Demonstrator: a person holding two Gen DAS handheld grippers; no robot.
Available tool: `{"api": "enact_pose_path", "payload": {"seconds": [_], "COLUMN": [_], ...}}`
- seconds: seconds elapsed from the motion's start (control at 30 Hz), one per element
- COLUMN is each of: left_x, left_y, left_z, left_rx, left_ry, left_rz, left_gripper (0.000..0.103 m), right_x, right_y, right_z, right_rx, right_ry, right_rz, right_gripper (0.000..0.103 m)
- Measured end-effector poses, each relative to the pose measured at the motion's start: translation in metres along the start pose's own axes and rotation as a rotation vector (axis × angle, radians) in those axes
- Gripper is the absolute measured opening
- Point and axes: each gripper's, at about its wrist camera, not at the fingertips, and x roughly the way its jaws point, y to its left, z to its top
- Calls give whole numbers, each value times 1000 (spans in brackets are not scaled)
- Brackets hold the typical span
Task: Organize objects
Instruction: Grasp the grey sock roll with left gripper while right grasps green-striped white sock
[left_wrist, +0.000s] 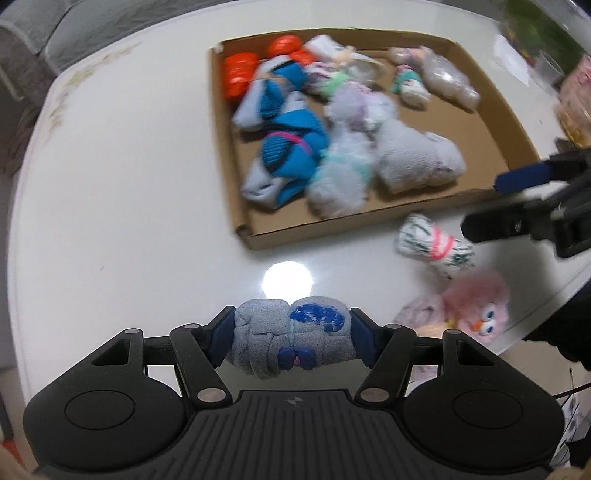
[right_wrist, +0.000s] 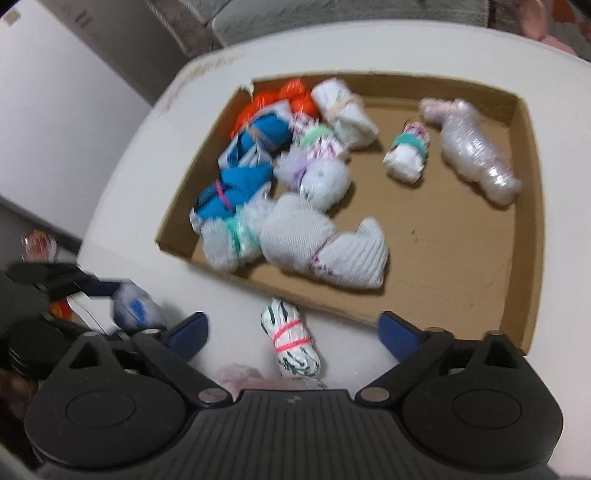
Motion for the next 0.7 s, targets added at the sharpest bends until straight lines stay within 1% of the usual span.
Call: {"api": "enact_pose_path", "payload": {"seconds": [0.17, 0.23, 0.4, 0.47, 0.5, 0.53, 0.6, 0.7], "left_x": [-1, -3, -4, -5, -5, -5, -5, -4], "left_y": [17, 24, 34, 32, 31, 30, 27, 26], "left_z": [1, 1, 4, 6, 7, 7, 8, 10], "left_rx": [-54, -77, -123, -126, -126, -124, -122, -130], "left_ry": [-3, -9, -19, -24, -27, -31, -34, -34], "left_rz": [19, 22, 21, 15, 11, 6, 4, 3], "left_gripper": [70, 70, 71, 71, 71, 71, 71, 71], "right_x": [6, 2, 1, 7, 11, 11, 11, 23], "right_y": [15, 19, 22, 20, 21, 23, 27, 24], "right_z": [2, 2, 0, -1, -2, -3, -3, -4], "right_rx": [-67, -82, -87, -83, -78, -82, -97, -88], "right_ry": [-1, -1, 13, 35, 52, 59, 56, 86], "right_rz": [-32, -12, 9, -2, -15, -15, 0, -33], "right_gripper": [92, 81, 81, 81, 76, 73, 73, 66]}}
